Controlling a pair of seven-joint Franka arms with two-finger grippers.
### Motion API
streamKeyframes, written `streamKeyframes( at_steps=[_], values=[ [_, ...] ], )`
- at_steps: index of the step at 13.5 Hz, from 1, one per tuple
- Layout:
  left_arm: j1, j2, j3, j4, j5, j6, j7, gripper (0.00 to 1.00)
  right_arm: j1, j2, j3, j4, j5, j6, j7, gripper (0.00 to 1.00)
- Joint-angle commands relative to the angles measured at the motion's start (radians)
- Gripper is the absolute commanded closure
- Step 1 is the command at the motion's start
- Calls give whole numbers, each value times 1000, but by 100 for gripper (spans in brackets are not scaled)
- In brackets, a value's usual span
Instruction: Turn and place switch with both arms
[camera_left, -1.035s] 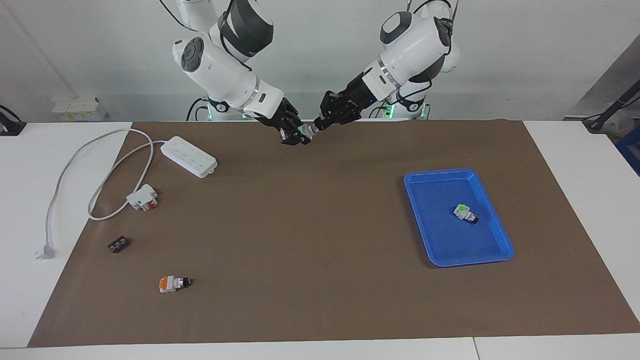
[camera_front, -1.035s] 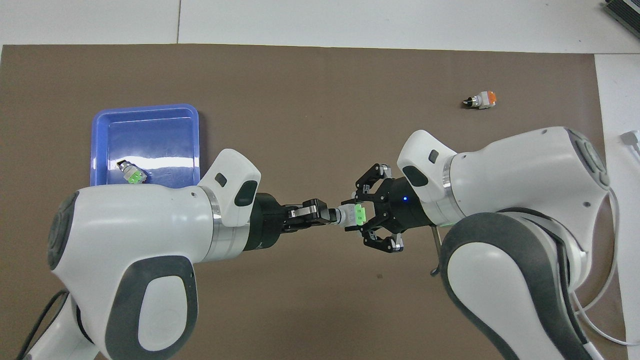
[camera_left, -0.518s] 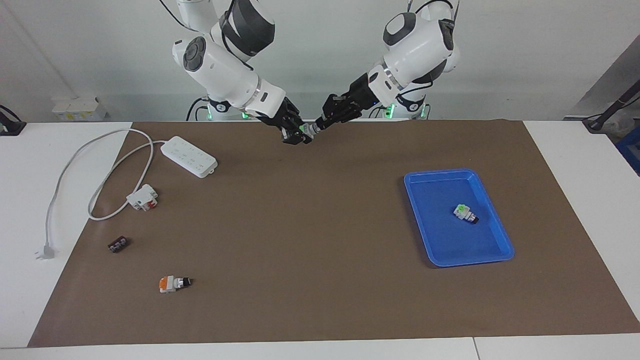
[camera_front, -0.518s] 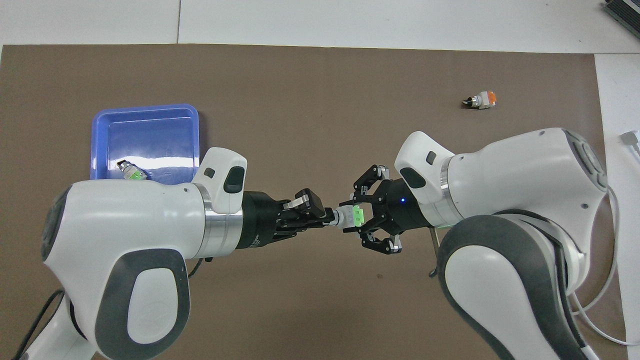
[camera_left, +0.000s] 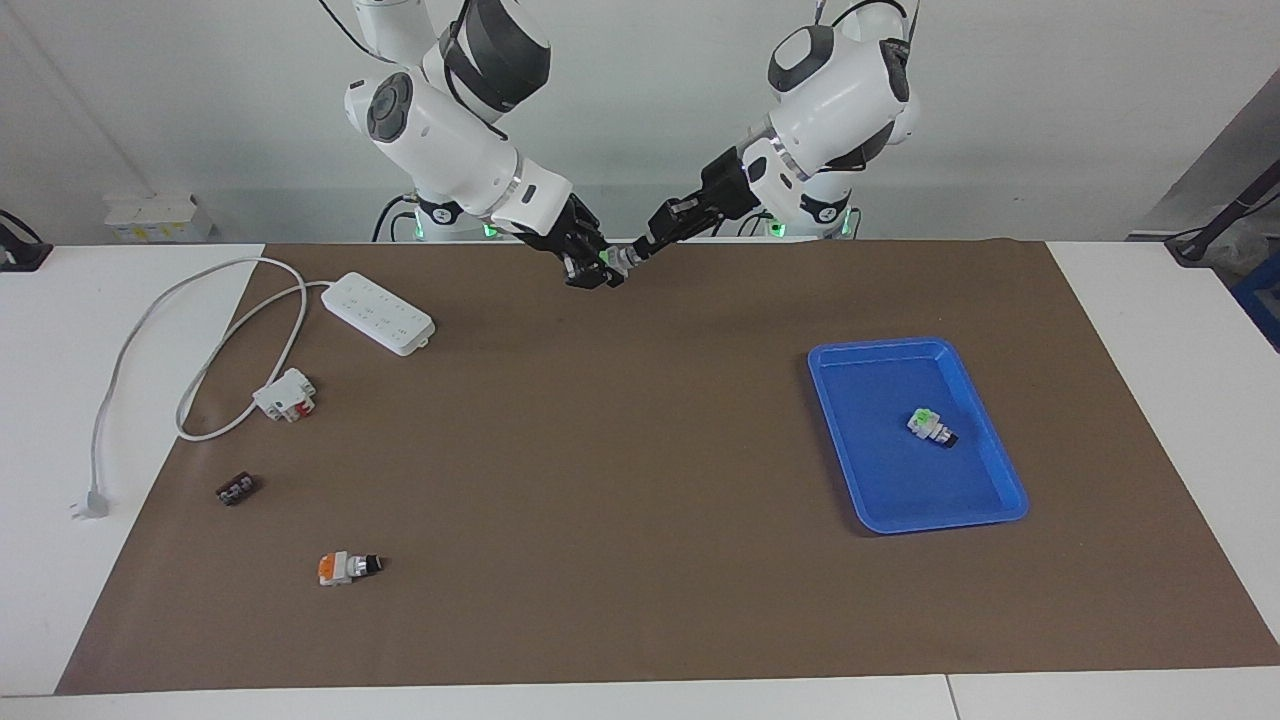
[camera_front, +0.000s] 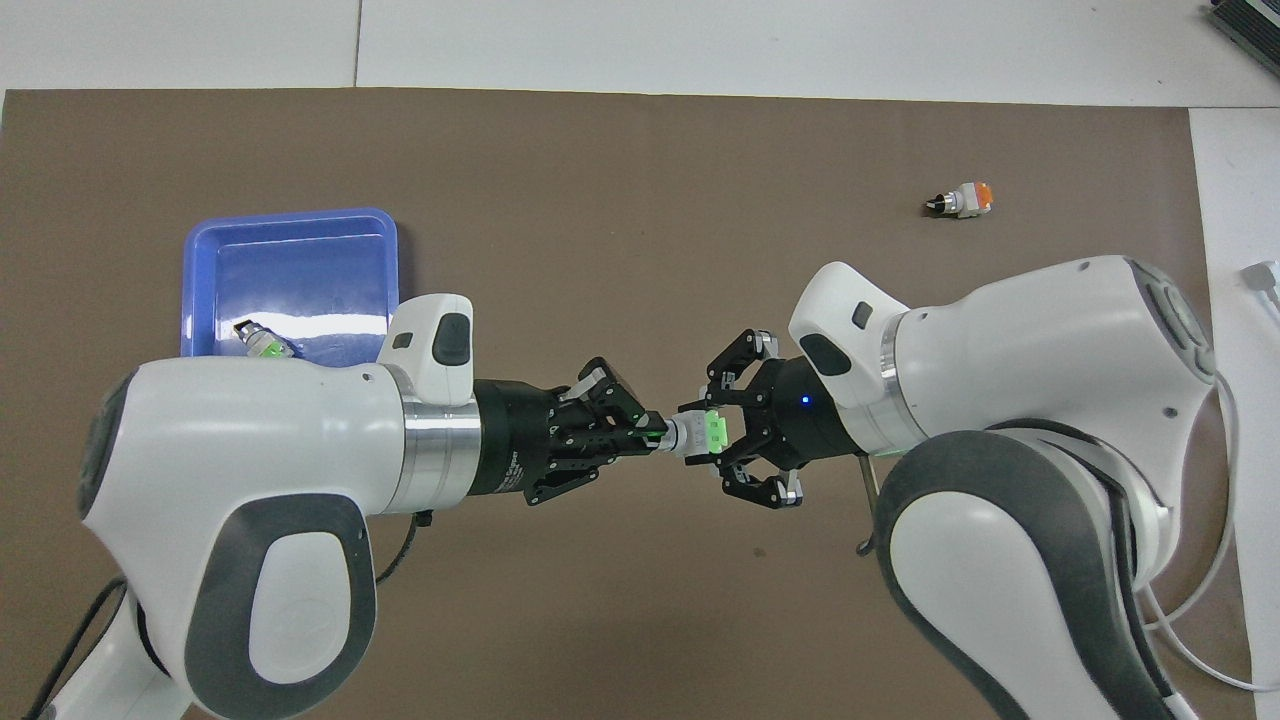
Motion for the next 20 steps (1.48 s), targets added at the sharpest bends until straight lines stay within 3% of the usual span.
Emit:
streamKeyframes(
  at_steps=[1,6,16,18,20],
  values=[
    [17,-10,-4,4,-35,-11,-88,100,2,-9,4,-13,-14,15,30,100],
    [38,-10,-4,10,-43,-8,-225,100,2,-9,4,-13,-19,17,30,100],
    [37,-9,-4,12,-41,-5,-231,100,2,-7,4,-13,-42,17,30,100],
    [37,-9,-4,12,-41,-5,-231,100,2,-7,4,-12,-42,19,28,1],
    [37,-9,-4,12,-41,-5,-231,100,2,-6,6,-12,-42,34,28,0]
  ],
)
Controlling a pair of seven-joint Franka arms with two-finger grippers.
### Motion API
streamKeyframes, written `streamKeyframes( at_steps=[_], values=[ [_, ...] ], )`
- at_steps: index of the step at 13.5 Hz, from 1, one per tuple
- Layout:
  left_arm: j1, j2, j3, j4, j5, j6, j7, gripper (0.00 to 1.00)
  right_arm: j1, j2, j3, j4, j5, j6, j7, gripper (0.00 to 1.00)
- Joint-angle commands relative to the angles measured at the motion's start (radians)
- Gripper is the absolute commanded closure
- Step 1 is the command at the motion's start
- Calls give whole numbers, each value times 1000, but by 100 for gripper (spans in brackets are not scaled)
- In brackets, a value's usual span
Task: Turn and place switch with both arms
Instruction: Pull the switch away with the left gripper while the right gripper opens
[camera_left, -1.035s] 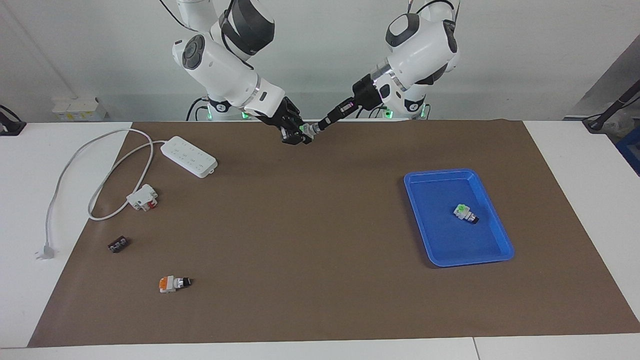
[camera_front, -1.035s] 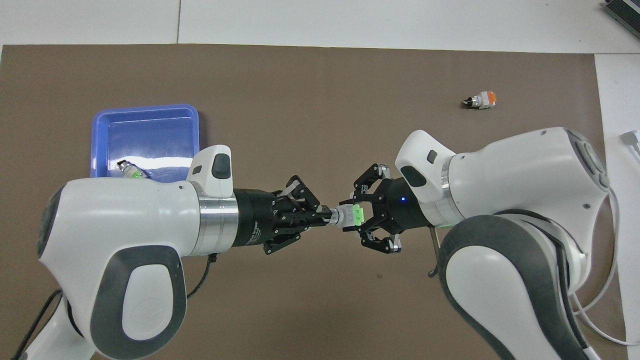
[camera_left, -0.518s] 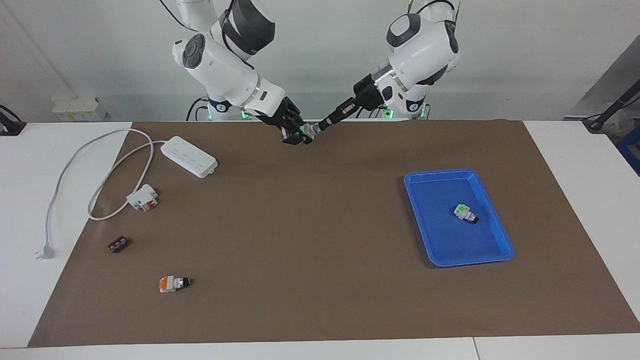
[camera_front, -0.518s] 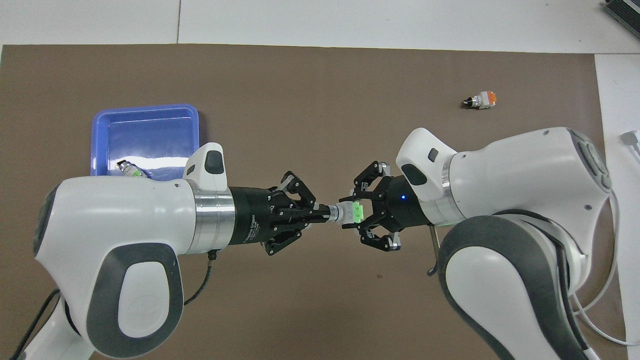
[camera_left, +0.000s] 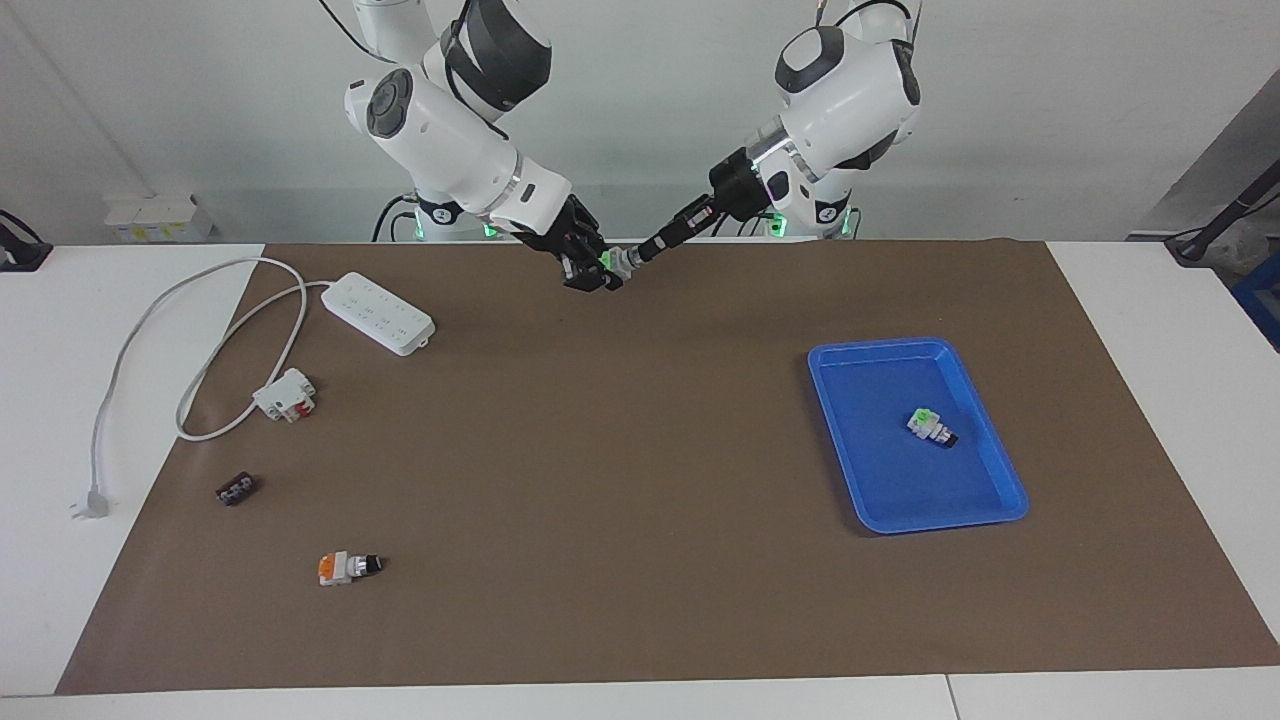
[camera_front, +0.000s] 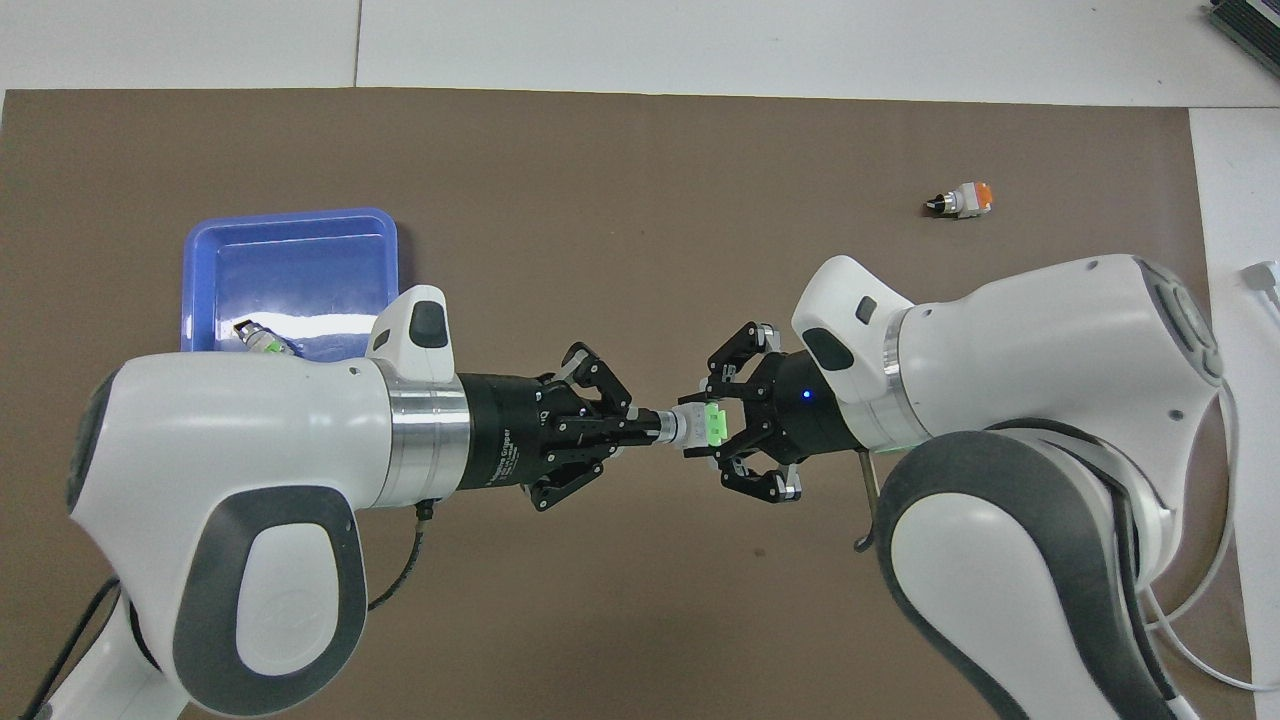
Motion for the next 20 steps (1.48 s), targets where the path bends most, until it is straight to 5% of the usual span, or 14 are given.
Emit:
streamKeyframes(
  at_steps=[1,6,15,20],
  values=[
    [15,-8,-4,6,-19,-5,-12,100,1,-6,3,-12,-27,25,20,0],
    [16,-6,-4,8,38,-4,70,100,-9,-2,2,8,-139,73,55,0],
    [32,6,-4,35,539,-39,269,100,-239,40,-6,130,-252,21,308,0],
    [87,7,-4,35,771,-77,288,100,-249,60,-3,263,-485,30,634,0]
  ],
)
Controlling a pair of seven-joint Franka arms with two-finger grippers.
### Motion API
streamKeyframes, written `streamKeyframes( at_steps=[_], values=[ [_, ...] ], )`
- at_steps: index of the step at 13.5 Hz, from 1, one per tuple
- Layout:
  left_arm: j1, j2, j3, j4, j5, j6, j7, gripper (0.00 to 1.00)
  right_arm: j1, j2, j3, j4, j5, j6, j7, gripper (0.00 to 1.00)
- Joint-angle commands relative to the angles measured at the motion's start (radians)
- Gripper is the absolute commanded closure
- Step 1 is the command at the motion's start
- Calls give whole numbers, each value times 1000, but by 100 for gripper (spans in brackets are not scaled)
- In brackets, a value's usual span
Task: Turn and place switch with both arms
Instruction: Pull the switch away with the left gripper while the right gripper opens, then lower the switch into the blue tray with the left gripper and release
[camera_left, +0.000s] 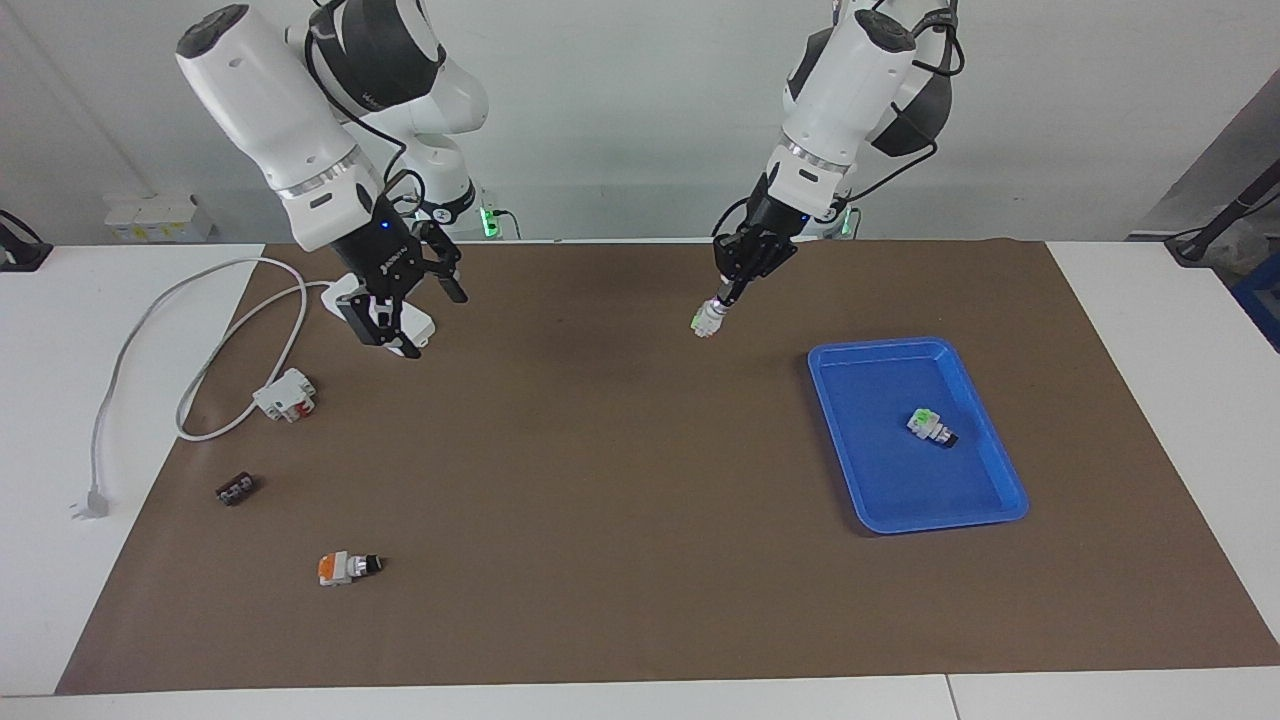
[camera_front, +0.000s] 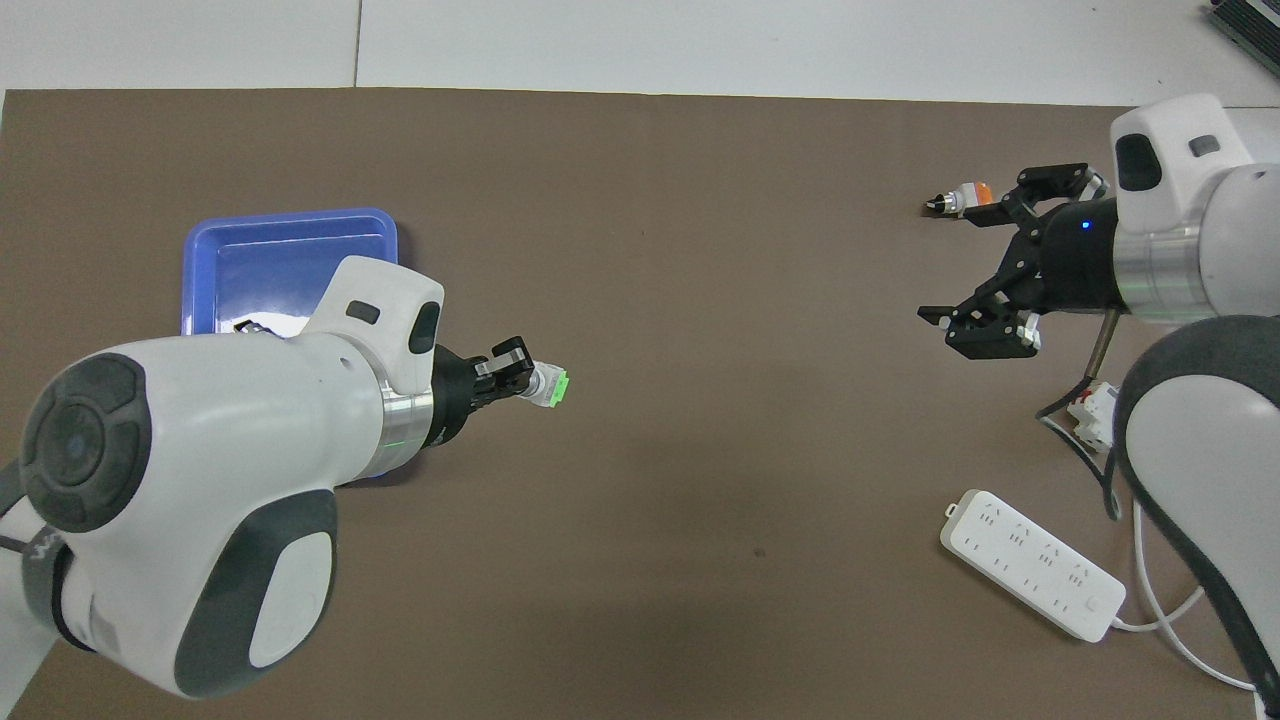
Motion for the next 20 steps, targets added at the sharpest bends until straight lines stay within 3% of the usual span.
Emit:
streamKeyframes(
  at_steps=[1,4,8,12,15,20],
  values=[
    [44,5,-6,21,125,-62,57,100,1,30,15,67,-112,-16,241,0],
    [95,5,-6,19,205,-77,148,100,5,25,14,68,-183,-22,488,0],
    [184,-4,-6,1,217,-103,343,100,-5,18,9,76,-281,-29,758,0],
    [242,-10,-6,-9,268,-160,427,100,4,-2,-3,70,-309,-68,924,0],
    [306,-24,-6,-31,282,-203,429,100,84,-18,-127,70,-309,-172,1045,0],
    [391,-55,-7,-154,282,-151,509,100,84,-56,-149,65,-309,-392,1126,0]
  ],
)
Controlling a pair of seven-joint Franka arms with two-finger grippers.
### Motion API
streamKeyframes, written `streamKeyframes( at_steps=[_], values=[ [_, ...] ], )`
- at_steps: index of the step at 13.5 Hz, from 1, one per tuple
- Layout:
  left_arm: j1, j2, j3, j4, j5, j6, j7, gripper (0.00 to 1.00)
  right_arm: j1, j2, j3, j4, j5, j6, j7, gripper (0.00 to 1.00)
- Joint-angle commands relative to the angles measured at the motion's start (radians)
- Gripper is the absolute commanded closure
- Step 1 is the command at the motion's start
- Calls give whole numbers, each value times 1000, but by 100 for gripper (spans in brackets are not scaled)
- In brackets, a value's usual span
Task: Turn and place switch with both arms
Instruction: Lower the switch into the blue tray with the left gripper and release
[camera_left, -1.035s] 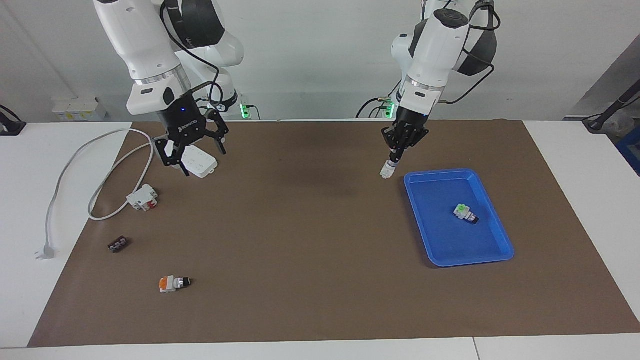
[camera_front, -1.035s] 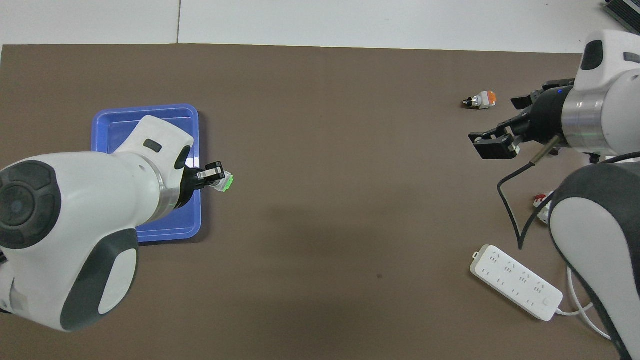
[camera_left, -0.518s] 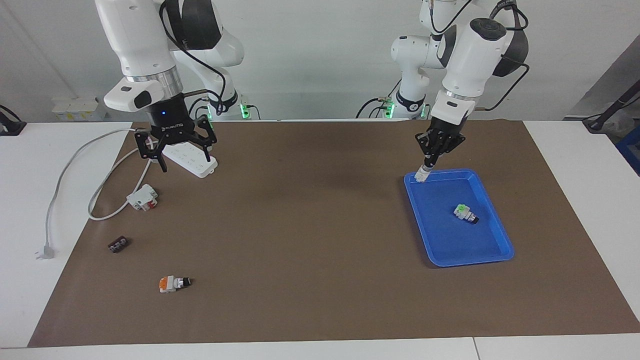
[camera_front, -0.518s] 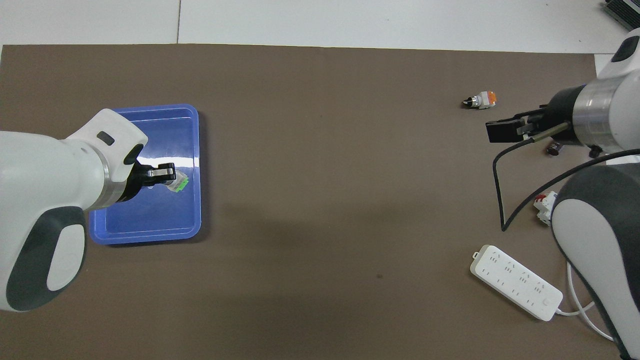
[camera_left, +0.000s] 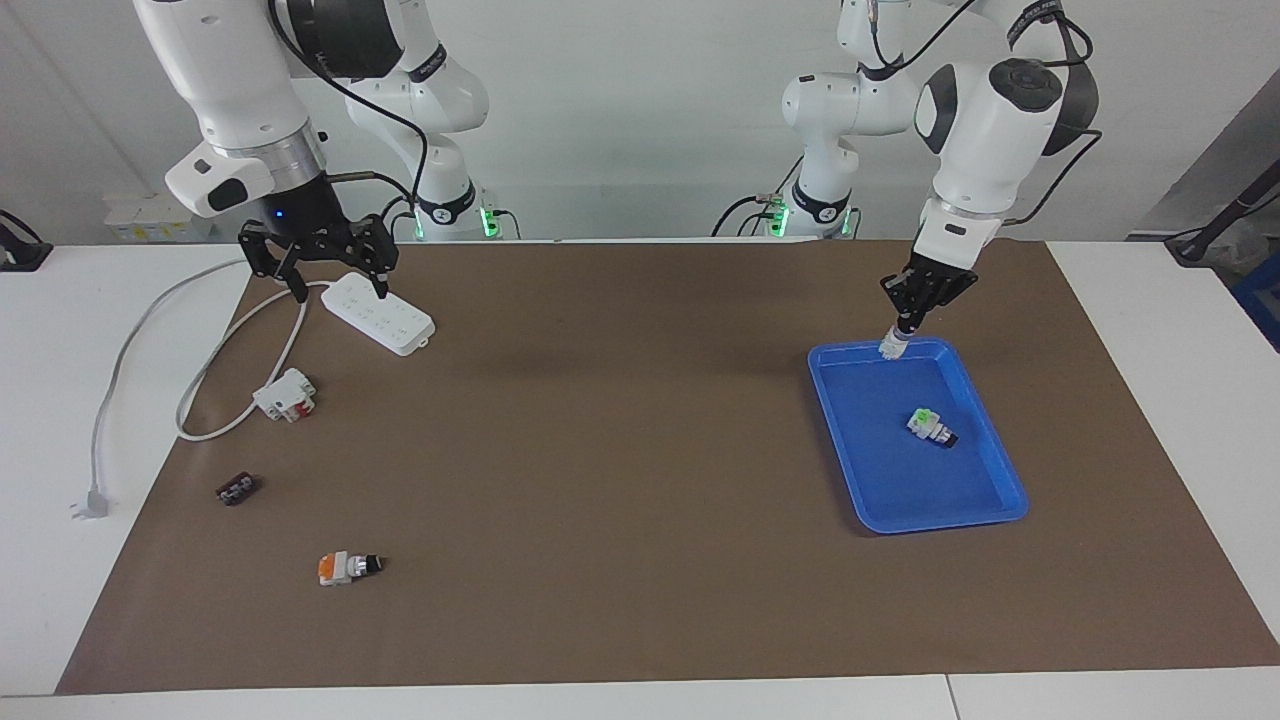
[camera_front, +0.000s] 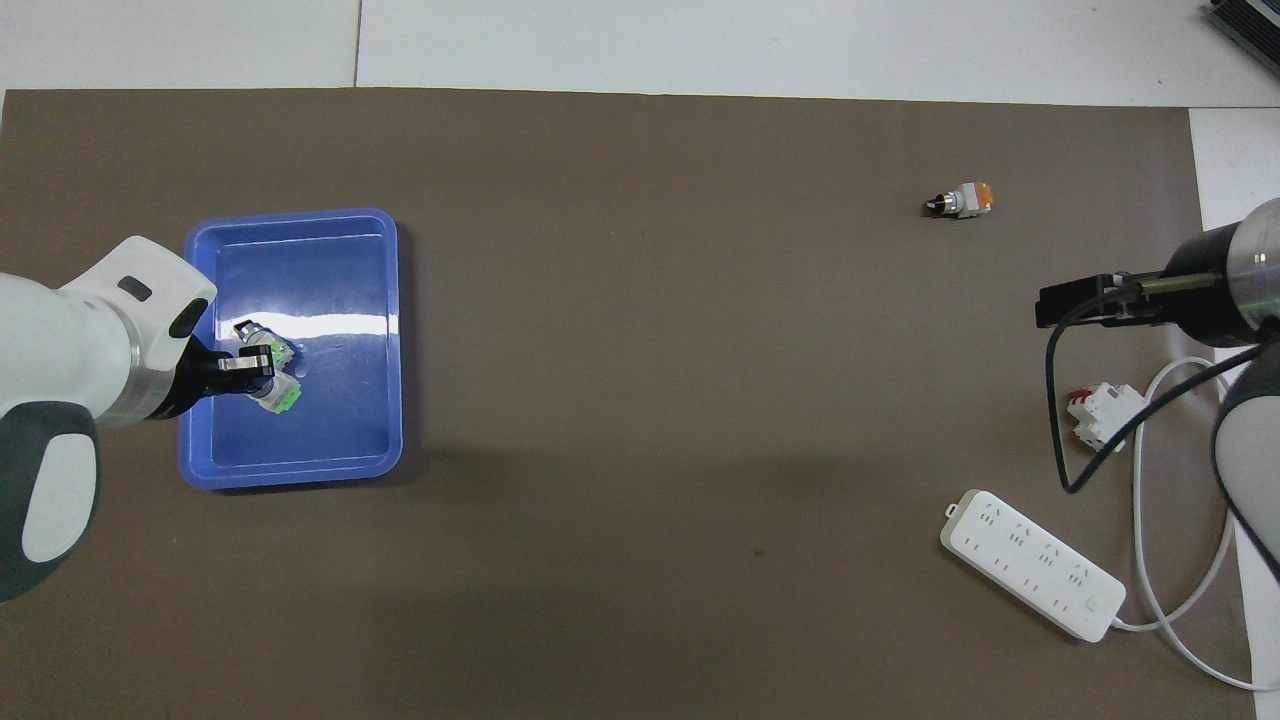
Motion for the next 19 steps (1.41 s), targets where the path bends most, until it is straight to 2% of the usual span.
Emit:
streamKeyframes(
  at_steps=[1,3,7,8,9,12,16,19],
  values=[
    [35,-34,-11,-87,18,50,25,100,5,-25,-3,-6,-24,-68,49,0],
    [40,-27,-10,-126,18,98,27,100,-6,-23,-3,-6,-24,-70,48,0],
    [63,-14,-11,-106,18,102,30,100,1,-14,-1,1,-67,-67,45,0],
    [63,-1,-11,-85,18,93,33,92,2,-14,-1,1,-67,-64,45,0],
    [61,5,-13,-66,18,84,33,92,1,-11,-1,3,-67,-56,43,0],
    [61,17,-13,-49,17,78,31,100,1,-11,0,3,-53,-57,43,0],
    [63,60,-11,-11,6,118,20,100,-4,-16,2,-3,-47,-74,37,0],
    [63,135,-11,-11,4,232,-12,100,-4,-17,0,-5,-47,-80,34,0]
  ],
)
